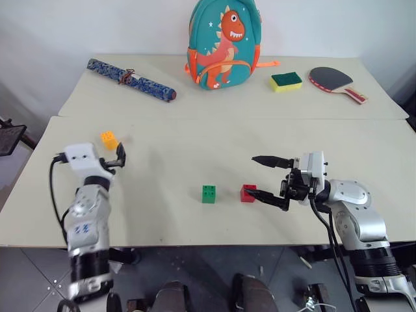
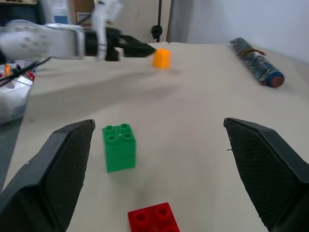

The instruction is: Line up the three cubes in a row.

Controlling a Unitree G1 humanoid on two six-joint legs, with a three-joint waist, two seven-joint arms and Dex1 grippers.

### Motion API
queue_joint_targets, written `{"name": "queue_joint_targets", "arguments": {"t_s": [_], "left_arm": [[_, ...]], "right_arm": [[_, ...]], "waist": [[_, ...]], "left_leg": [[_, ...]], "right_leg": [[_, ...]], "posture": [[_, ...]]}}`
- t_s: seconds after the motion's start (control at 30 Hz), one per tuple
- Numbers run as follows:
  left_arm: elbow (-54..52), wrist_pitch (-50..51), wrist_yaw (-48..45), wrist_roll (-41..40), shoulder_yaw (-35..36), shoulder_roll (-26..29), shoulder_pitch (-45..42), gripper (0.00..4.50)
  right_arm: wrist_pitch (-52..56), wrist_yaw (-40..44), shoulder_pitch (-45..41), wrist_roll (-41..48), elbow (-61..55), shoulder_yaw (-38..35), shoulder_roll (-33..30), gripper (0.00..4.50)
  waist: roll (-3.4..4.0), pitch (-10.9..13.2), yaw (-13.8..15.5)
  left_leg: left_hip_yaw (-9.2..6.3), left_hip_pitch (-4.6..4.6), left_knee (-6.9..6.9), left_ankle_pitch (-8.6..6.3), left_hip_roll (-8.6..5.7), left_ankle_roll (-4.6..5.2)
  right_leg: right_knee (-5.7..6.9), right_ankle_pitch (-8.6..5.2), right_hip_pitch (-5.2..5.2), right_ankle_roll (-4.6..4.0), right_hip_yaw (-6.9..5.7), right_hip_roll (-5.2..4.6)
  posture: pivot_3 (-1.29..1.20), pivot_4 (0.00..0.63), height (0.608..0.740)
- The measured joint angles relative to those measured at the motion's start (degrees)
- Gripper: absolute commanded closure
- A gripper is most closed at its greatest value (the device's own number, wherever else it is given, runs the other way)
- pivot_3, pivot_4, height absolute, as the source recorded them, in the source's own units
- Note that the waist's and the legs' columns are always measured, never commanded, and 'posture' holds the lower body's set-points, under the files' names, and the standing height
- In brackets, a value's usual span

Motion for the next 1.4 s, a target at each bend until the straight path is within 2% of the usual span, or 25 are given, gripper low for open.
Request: {"name": "queue_joint_targets", "arguments": {"t_s": [0.23,0.43,0.77,0.9,1.03,1.2,1.27,1.33,1.4], "left_arm": [[14.7,-5.9,9.3,2.3,0.2,-2.2,-9.3,0.03],[22.3,-9.0,10.3,2.6,0.3,-1.9,-13.2,0.03],[26.7,-13.3,9.0,2.2,0.3,-1.4,-14.6,3.02],[23.7,-13.4,5.0,0.1,0.4,-0.7,-11.6,3.02],[12.8,-13.5,-14.7,-6.8,-1.6,4.1,-1.2,3.02],[3.3,-11.8,-43.5,-14.9,-5.9,15.1,7.3,3.02],[2.6,-12.0,-58.1,-16.0,-10.4,21.4,8.0,3.02],[3.8,-13.2,-66.7,-15.6,-13.1,24.7,7.1,3.02],[7.0,-15.6,-74.0,-13.8,-16.5,25.6,3.7,3.02]], "right_arm": [[2.5,-0.7,0.6,0.1,-2.2,-0.1,0.0,0.00],[3.3,-1.4,1.2,0.1,-2.7,-0.1,0.0,0.00],[2.4,-2.7,1.4,-0.6,-2.4,-0.6,0.0,0.00],[1.9,-2.8,3.7,-0.7,-2.5,-0.7,-0.1,0.00],[0.7,-3.6,4.0,-1.2,-2.3,-1.6,-0.1,0.00],[0.2,-2.5,5.8,-1.0,-2.2,-3.4,-2.6,0.00],[0.4,-0.2,7.7,-0.6,-2.4,-3.4,-5.1,0.00],[0.7,1.1,8.8,-0.5,-2.3,-4.0,-6.8,0.00],[0.8,2.0,8.4,0.0,-2.3,-4.7,-7.4,0.00]], "waist": [[-0.03,0.0,0.0],[-0.04,0.0,0.1],[-0.04,0.0,0.1],[-0.04,0.0,0.0],[-0.04,0.0,-1.2],[-0.02,0.0,-1.1],[-0.01,0.0,-0.6],[0.04,0.0,-0.5],[0.05,0.0,-0.5]], "left_leg": [[-0.02,-0.04,-0.06,0.00,0.03,-0.03],[-0.02,-0.06,-0.04,0.00,0.03,-0.03],[-0.02,-0.06,-0.05,0.01,0.03,-0.03],[0.00,-0.07,-0.07,0.00,0.03,-0.03],[0.00,-0.05,-0.12,0.02,0.08,-0.08],[0.02,-0.05,-0.08,0.00,0.10,-0.09],[0.02,-0.07,-0.04,-0.01,0.10,-0.09],[0.11,-0.07,-0.04,-0.03,0.09,-0.07],[0.15,-0.05,-0.04,-0.02,0.10,-0.08]], "right_leg": [[-0.06,0.01,-0.01,0.03,-0.24,-0.01],[-0.10,0.01,-0.01,0.03,-0.24,-0.01],[-0.12,0.02,0.00,0.03,-0.25,-0.01],[-0.13,0.02,-0.01,0.04,-0.25,-0.01],[-0.08,0.02,-0.05,0.03,-0.31,0.00],[-0.11,0.00,-0.03,0.01,-0.28,-0.01],[-0.12,-0.01,-0.03,-0.02,-0.29,-0.01],[-0.19,-0.03,-0.04,-0.05,-0.24,0.00],[-0.19,-0.03,-0.04,-0.11,-0.23,0.01]], "posture": [[0.00,0.150,0.740],[0.00,0.150,0.740],[0.00,0.150,0.740],[0.00,0.150,0.740],[0.00,0.150,0.740],[0.00,0.150,0.740],[0.00,0.150,0.740],[0.00,0.150,0.740],[0.00,0.150,0.740]]}}
